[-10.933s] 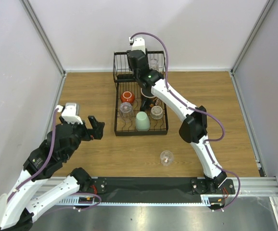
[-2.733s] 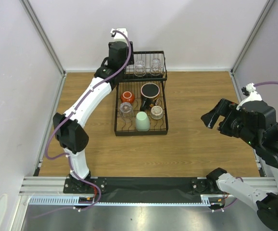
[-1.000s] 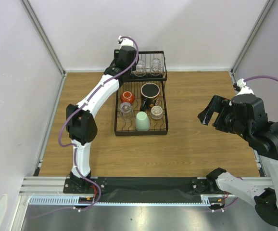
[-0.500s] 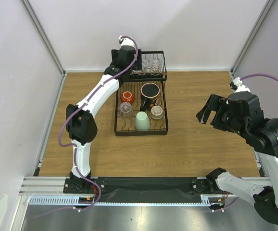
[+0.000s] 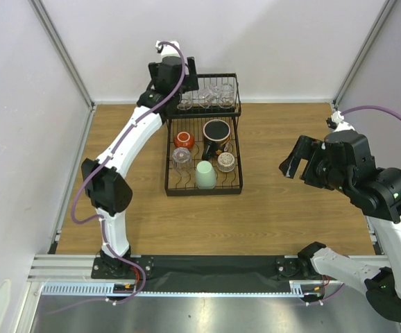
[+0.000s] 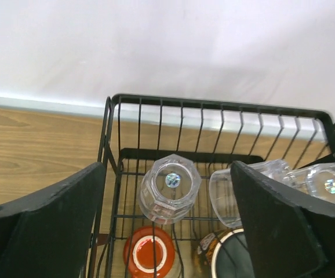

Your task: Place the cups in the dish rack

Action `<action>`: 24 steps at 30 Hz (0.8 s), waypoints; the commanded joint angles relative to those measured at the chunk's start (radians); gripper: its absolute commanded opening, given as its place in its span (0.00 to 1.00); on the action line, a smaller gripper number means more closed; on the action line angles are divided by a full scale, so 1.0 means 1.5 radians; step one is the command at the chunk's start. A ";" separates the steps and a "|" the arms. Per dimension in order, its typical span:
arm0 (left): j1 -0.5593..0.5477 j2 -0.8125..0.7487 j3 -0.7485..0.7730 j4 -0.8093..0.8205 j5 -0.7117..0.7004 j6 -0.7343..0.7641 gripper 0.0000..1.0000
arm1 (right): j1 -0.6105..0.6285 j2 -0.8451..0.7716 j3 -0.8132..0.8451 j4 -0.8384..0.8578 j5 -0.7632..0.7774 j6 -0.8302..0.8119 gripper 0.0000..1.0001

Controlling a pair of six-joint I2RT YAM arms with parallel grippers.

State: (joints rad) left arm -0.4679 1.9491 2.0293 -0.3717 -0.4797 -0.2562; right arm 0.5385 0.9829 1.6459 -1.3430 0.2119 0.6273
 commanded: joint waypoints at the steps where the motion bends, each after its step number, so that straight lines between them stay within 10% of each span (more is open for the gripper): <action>1: 0.004 -0.040 0.028 -0.004 0.010 -0.033 0.94 | -0.003 -0.005 -0.007 0.029 -0.007 -0.005 0.90; 5: 0.004 -0.044 0.013 0.030 0.092 -0.058 0.80 | -0.003 0.000 -0.012 0.032 -0.014 -0.004 0.90; 12: 0.004 -0.009 0.028 0.072 0.202 -0.154 0.22 | -0.005 0.003 0.004 0.014 0.000 -0.013 0.90; 18: 0.003 0.048 0.081 0.104 0.268 -0.255 0.00 | -0.007 -0.006 0.007 -0.005 0.014 -0.018 0.91; 24: 0.000 0.131 0.235 -0.064 0.174 -0.329 0.00 | -0.008 -0.026 0.019 -0.022 0.049 -0.016 0.91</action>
State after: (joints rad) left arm -0.4694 2.1410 2.3138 -0.3935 -0.1814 -0.6712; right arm 0.5316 0.9730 1.6333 -1.3369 0.2321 0.6163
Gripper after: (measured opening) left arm 0.008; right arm 0.908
